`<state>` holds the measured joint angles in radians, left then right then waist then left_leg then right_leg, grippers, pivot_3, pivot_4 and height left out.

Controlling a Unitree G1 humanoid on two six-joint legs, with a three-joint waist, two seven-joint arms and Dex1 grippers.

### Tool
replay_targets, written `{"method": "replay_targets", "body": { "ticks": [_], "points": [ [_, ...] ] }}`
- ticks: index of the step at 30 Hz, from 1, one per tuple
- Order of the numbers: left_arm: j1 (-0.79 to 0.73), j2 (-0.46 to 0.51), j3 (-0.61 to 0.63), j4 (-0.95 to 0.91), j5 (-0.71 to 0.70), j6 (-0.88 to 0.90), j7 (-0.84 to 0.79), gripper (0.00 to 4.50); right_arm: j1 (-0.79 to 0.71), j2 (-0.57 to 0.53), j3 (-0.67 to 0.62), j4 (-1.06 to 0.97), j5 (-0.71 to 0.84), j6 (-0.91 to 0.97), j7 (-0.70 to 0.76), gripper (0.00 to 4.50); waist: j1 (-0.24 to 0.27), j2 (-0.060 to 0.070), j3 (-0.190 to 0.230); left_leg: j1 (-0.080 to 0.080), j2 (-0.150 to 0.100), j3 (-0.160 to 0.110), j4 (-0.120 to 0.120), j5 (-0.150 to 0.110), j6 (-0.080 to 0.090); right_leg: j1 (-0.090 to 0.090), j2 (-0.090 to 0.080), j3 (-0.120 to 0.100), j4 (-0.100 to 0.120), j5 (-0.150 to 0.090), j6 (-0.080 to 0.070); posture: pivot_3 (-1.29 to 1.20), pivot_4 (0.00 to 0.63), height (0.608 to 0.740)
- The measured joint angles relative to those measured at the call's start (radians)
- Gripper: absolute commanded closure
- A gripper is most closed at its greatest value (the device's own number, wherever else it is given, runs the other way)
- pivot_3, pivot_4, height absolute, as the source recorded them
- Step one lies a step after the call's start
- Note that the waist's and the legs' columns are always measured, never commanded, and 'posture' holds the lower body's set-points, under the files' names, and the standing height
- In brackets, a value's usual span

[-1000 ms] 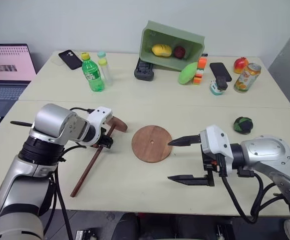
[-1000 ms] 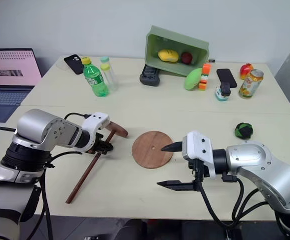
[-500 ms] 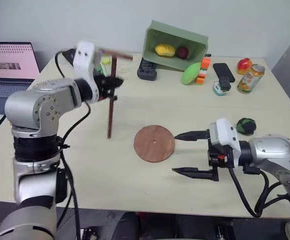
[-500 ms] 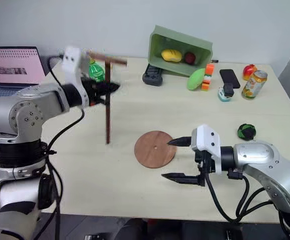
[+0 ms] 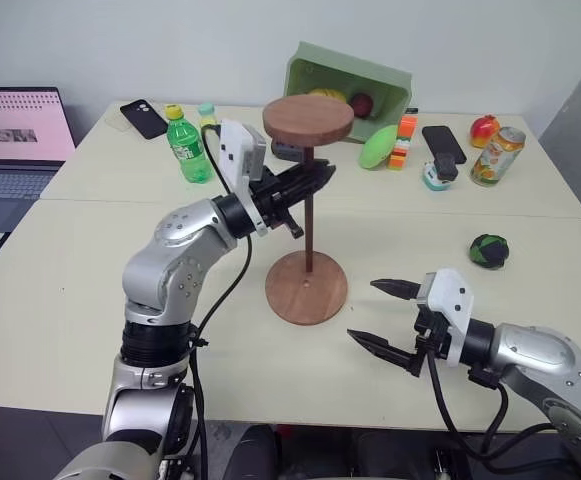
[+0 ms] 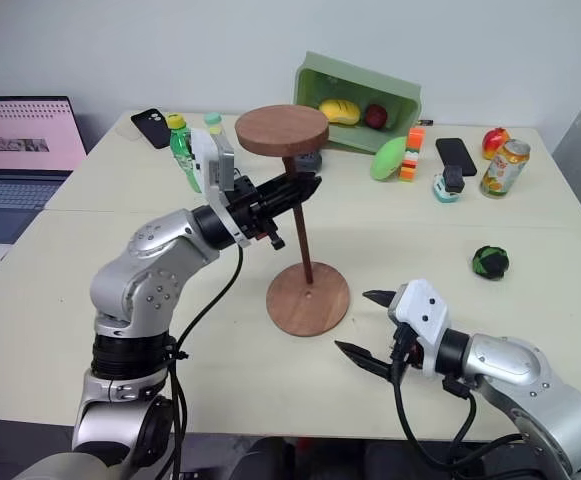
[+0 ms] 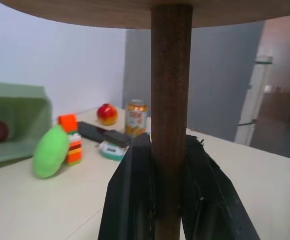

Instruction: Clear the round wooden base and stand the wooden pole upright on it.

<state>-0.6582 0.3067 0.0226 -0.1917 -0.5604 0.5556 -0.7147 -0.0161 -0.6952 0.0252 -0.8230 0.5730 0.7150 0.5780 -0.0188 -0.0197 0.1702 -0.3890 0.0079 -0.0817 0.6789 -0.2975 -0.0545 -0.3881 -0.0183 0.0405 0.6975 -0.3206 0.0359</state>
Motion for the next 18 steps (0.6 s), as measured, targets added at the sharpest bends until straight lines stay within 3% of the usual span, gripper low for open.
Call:
{"method": "replay_targets", "body": {
  "ticks": [18],
  "points": [
    [0.08, 0.044, -0.02, -0.001, 0.017, -0.056, -0.06, 4.25, -0.075, -0.012, 0.037, 0.044, -0.003, 0.078, -0.009, 0.0, -0.008, 0.0, 0.0, 0.0, 0.0, -0.001, 0.0, -0.002, 0.003, 0.001, 0.0, -0.001, 0.0, 0.0, 0.0, 0.0, 0.15, 0.74]
  ]
}}
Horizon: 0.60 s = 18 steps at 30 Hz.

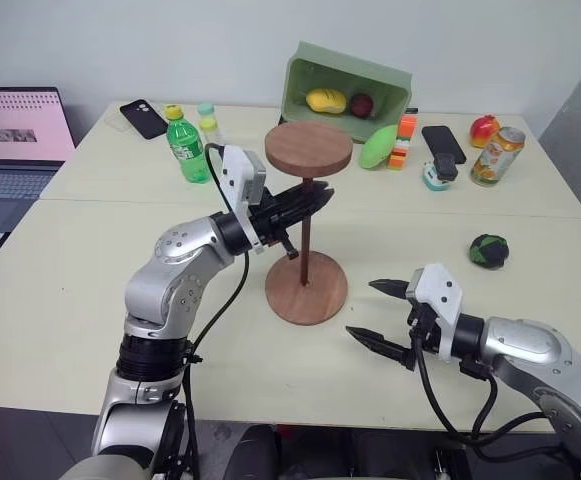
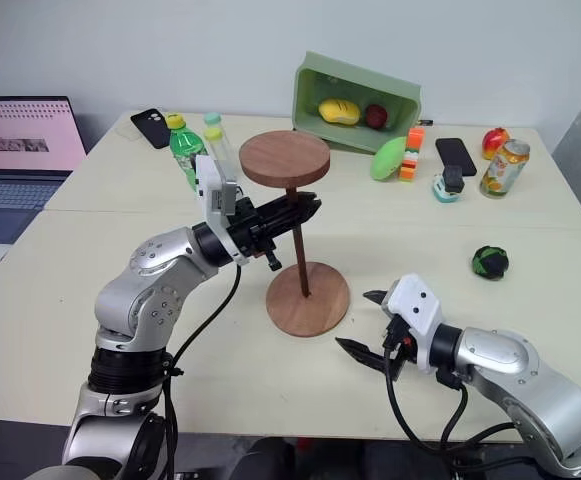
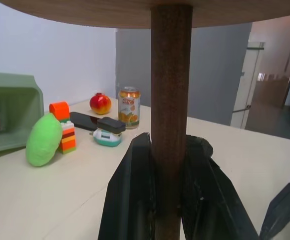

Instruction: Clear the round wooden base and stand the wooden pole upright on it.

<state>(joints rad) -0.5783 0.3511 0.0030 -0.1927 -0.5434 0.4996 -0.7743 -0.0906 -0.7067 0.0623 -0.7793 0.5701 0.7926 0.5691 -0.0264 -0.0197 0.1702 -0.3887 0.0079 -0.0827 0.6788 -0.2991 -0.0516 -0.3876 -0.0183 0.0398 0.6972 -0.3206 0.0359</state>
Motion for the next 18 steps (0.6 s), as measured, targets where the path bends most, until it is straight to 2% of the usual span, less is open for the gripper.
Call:
{"method": "replay_targets", "body": {
  "ticks": [18],
  "points": [
    [0.029, -0.025, -0.018, 0.001, 0.021, -0.064, -0.001, 4.25, 0.001, -0.027, 0.001, 0.0, 0.0, 0.002, 0.004, 0.0, 0.001, 0.0, 0.0, 0.0, 0.0, 0.0, 0.0, 0.0, 0.001, 0.0, 0.0, 0.0, 0.0, 0.0, 0.0, 0.0, 0.15, 0.74]
  ]
}}
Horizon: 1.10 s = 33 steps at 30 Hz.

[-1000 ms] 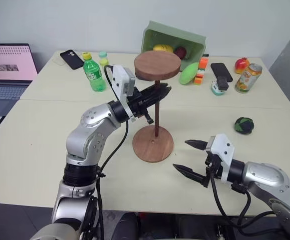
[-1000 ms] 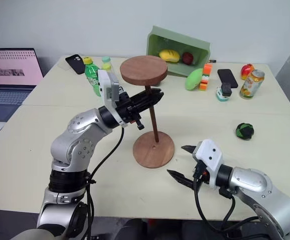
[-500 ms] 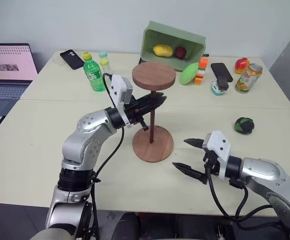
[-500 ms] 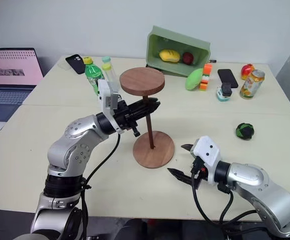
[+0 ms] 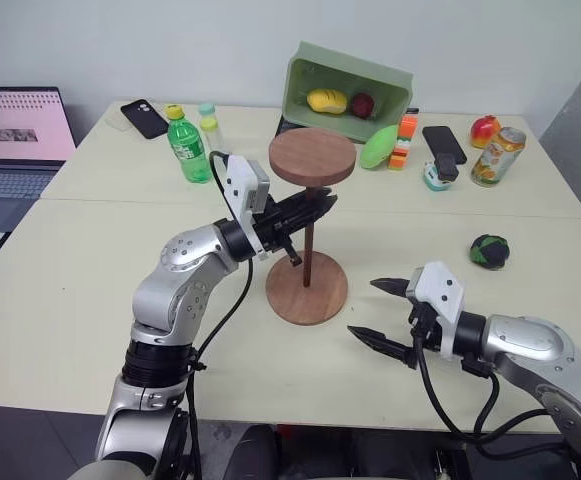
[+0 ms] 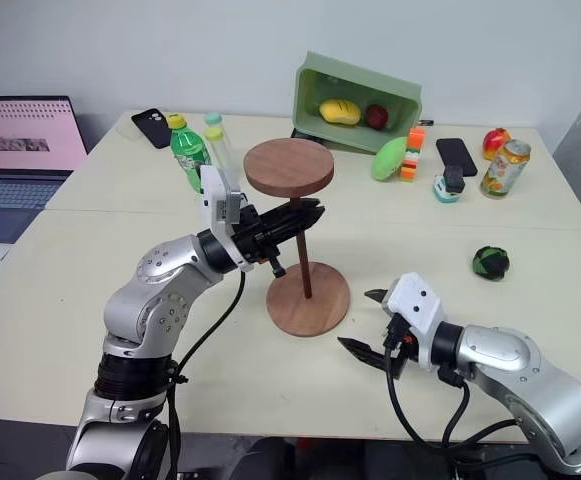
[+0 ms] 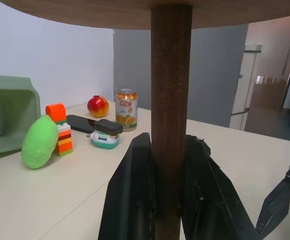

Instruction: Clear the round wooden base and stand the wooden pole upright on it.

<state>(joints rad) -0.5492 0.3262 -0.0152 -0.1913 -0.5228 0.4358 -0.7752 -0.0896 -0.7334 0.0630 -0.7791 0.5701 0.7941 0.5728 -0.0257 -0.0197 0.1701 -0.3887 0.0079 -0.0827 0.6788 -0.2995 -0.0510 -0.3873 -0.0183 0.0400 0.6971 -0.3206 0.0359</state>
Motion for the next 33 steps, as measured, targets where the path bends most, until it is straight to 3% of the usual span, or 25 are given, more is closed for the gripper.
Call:
{"method": "replay_targets", "body": {
  "ticks": [13, 33],
  "points": [
    [0.032, 0.001, -0.018, 0.011, 0.026, -0.076, -0.003, 4.25, 0.014, -0.004, 0.0, -0.001, 0.0, 0.0, 0.0, 0.0, 0.0, 0.0, 0.0, 0.001, 0.0, 0.0, 0.0, 0.0, 0.0, 0.001, 0.0, 0.0, 0.0, 0.0, 0.0, 0.0, 0.15, 0.74],
    [0.14, 0.042, -0.008, -0.039, 0.024, -0.119, 0.027, 4.25, 0.001, -0.004, 0.0, -0.002, 0.002, 0.02, -0.003, 0.0, -0.004, 0.001, -0.002, 0.019, 0.001, 0.002, -0.006, -0.001, 0.001, 0.016, 0.001, 0.001, -0.003, 0.0, 0.0, 0.0, 0.15, 0.74]
  ]
}}
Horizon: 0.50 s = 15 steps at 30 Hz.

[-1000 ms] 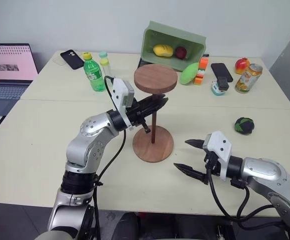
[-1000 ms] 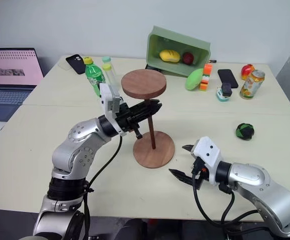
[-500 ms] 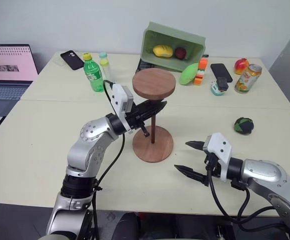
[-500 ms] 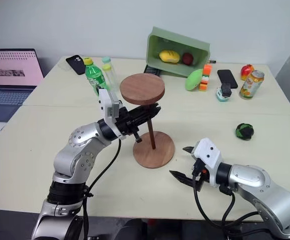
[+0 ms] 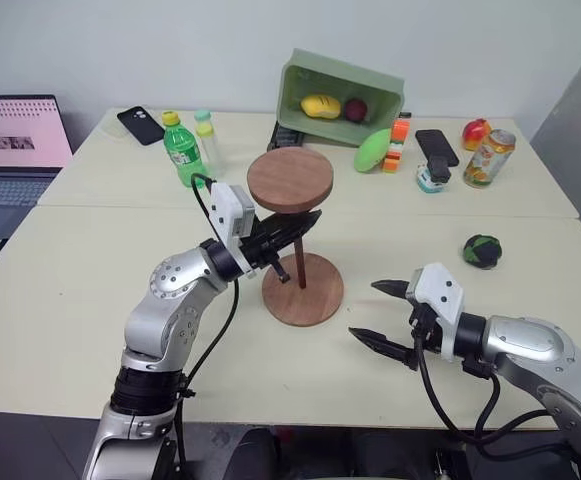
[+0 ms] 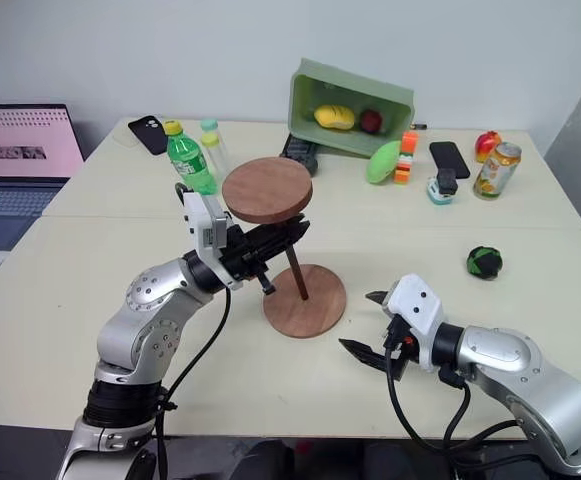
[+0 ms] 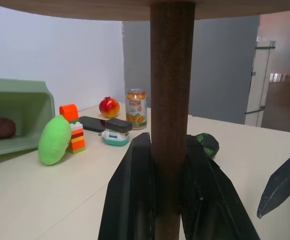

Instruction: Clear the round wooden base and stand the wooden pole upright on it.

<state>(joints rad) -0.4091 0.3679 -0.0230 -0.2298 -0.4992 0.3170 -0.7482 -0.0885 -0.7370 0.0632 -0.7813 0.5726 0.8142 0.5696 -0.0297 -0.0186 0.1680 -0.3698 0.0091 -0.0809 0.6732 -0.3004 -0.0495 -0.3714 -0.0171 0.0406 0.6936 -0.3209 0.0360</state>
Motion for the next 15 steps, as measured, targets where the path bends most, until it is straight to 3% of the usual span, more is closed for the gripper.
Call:
{"method": "replay_targets", "body": {
  "ticks": [5, 7, 10, 15],
  "points": [
    [0.012, 0.02, -0.013, 0.003, 0.005, -0.046, -0.022, 4.25, -0.002, 0.001, 0.0, 0.0, 0.0, 0.003, 0.0, 0.0, -0.001, 0.0, -0.001, 0.005, 0.001, 0.002, -0.007, 0.0, 0.0, 0.002, 0.0, 0.001, -0.003, 0.0, 0.0, 0.0, 0.15, 0.74],
    [0.012, 0.031, -0.02, 0.006, 0.006, -0.062, -0.031, 3.54, -0.003, 0.002, 0.0, 0.0, 0.0, 0.003, 0.0, 0.0, -0.002, 0.0, -0.002, 0.005, 0.001, 0.002, -0.008, 0.0, 0.0, 0.002, 0.001, 0.001, -0.005, 0.0, 0.0, 0.0, 0.15, 0.74],
    [0.013, 0.079, -0.049, 0.065, 0.06, -0.058, -0.062, 2.99, -0.003, 0.002, 0.0, 0.0, 0.0, 0.003, 0.001, 0.0, -0.001, 0.002, -0.003, 0.005, 0.0, 0.002, -0.009, 0.0, 0.0, 0.001, 0.001, 0.001, -0.005, 0.0, 0.0, 0.0, 0.15, 0.74],
    [-0.003, 0.101, -0.077, 0.118, 0.073, -0.055, -0.156, 2.87, -0.009, 0.002, 0.0, 0.0, 0.0, 0.004, 0.001, 0.0, 0.003, 0.001, -0.002, -0.001, 0.0, 0.001, -0.009, 0.0, 0.0, -0.001, 0.0, 0.0, -0.01, 0.0, 0.0, 0.0, 0.15, 0.74]
  ]
}}
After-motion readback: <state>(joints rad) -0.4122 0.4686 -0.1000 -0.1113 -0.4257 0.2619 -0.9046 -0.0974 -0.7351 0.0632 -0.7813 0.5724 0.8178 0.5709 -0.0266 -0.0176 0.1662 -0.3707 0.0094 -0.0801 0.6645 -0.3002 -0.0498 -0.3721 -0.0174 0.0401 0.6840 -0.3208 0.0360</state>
